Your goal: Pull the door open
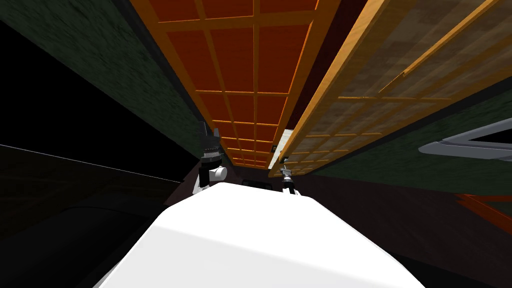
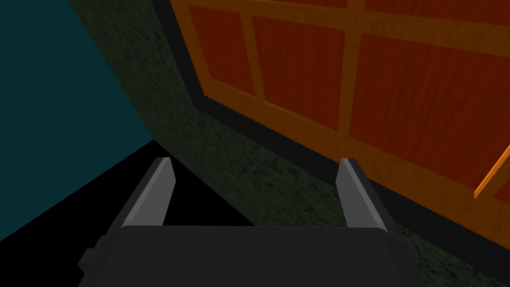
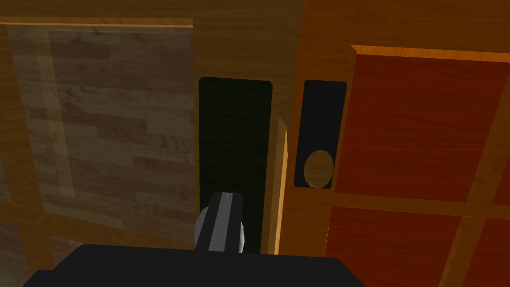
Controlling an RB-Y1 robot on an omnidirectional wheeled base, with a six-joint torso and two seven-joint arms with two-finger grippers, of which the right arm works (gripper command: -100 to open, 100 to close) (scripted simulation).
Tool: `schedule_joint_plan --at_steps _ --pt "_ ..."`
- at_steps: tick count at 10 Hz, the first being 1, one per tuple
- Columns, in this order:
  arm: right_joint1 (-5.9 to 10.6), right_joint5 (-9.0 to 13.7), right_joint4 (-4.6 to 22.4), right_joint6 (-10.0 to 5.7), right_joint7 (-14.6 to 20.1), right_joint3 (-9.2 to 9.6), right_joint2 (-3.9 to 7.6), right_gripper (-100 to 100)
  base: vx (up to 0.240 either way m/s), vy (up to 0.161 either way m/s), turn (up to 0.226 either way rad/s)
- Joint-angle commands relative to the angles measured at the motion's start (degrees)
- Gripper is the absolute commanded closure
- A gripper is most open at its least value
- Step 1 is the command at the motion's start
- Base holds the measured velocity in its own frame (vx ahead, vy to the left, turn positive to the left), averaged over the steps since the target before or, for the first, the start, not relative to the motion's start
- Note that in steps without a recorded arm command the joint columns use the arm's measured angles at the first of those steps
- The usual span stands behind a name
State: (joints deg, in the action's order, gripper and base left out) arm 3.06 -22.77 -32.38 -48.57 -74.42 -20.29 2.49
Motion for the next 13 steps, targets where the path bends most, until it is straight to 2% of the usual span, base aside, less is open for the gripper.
schedule_joint_plan --at_steps 1,3,4,5,6,7,8,9,11,13 --pt "0.26 -0.28 0.00 -0.87 1.14 0.73 1.37 -100 -0.200 -0.004 0.123" --pt "1.07 -0.67 -0.22 -2.03 2.72 1.83 2.97 -100 -0.205 -0.029 0.101" --pt "1.07 -0.67 -0.22 -2.03 2.72 1.83 2.97 -100 -0.126 -0.057 0.050" --pt "2.04 -1.05 -0.52 -3.19 4.25 2.94 4.29 -100 -0.141 -0.102 0.167" --pt "2.04 -1.05 -0.52 -3.19 4.25 2.94 4.29 -100 -0.123 -0.105 0.090" --pt "2.91 -1.35 -0.80 -4.11 5.46 3.83 5.21 -100 -0.145 -0.097 0.098" --pt "1.95 -1.30 -1.62 -3.11 5.04 3.52 4.64 -100 -0.073 -0.049 0.028" --pt "2.06 -0.61 -0.99 -3.05 6.37 2.84 6.50 -100 0.072 0.015 0.121" --pt "2.36 0.15 -0.57 -2.71 7.67 2.09 8.37 -100 0.199 0.062 0.161" --pt "3.09 0.55 -0.58 -2.55 8.35 1.76 9.25 -100 0.198 0.040 0.095"
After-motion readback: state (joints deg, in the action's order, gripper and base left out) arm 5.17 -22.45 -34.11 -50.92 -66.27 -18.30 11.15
